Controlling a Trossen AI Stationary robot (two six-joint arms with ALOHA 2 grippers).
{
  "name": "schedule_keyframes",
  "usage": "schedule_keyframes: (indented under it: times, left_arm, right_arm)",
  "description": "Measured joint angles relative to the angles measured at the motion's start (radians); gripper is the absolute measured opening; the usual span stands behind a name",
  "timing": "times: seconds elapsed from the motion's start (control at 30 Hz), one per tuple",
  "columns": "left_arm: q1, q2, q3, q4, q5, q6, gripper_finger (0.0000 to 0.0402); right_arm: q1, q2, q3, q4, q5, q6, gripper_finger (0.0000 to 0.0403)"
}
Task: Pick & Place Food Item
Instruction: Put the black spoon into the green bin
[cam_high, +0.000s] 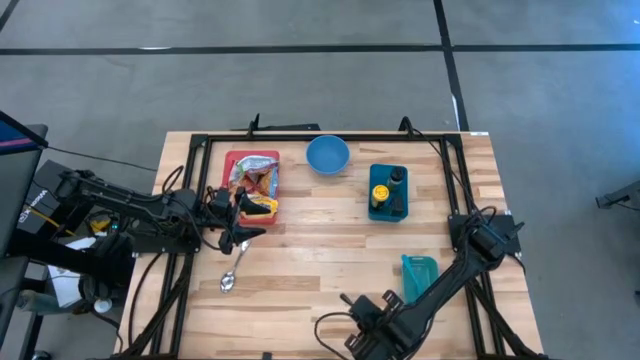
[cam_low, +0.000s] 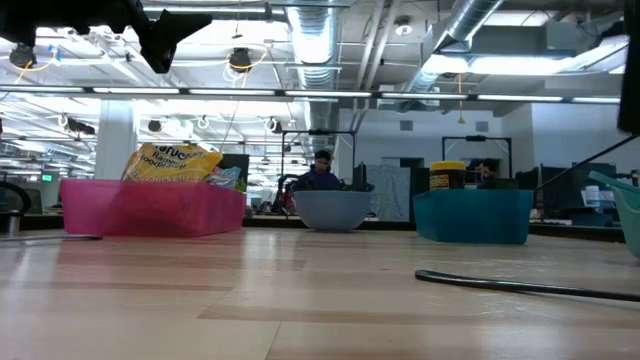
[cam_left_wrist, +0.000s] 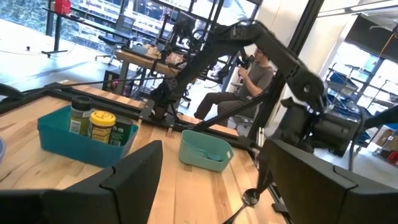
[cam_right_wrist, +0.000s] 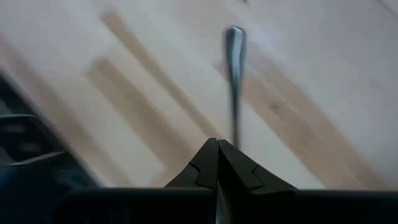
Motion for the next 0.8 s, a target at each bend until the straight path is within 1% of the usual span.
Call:
schedule_keyframes:
  times: [0.07, 0.2, 0.3, 0.43, 0.7, 0.8]
  left_arm:
    - [0.0, 0.0, 0.0, 0.005, 0.0, 0.0, 0.0286]
    - [0.0, 0.0, 0.0, 0.005, 0.0, 0.0, 0.0286]
    - [0.0, 0.0, 0.0, 0.012, 0.0, 0.0, 0.0286]
    - [0.0, 0.0, 0.0, 0.015, 0.0, 0.0, 0.0286]
    - [0.0, 0.0, 0.0, 0.015, 0.0, 0.0, 0.0286]
    - [0.0, 0.0, 0.0, 0.015, 0.0, 0.0, 0.0286]
  right_arm:
    - [0.001, 0.019, 0.024, -0.013, -0.006, -0.019, 0.0]
    - [-0.001, 0.018, 0.052, -0.01, 0.003, -0.04, 0.0]
    - [-0.006, 0.019, 0.071, -0.049, 0.004, -0.045, 0.0]
    - [-0.011, 0.019, 0.075, -0.046, 0.002, -0.056, 0.0]
    - [-0.031, 0.019, 0.075, -0.062, -0.078, -0.069, 0.0]
    - [-0.033, 0.019, 0.069, -0.063, -0.082, -0.09, 0.0005]
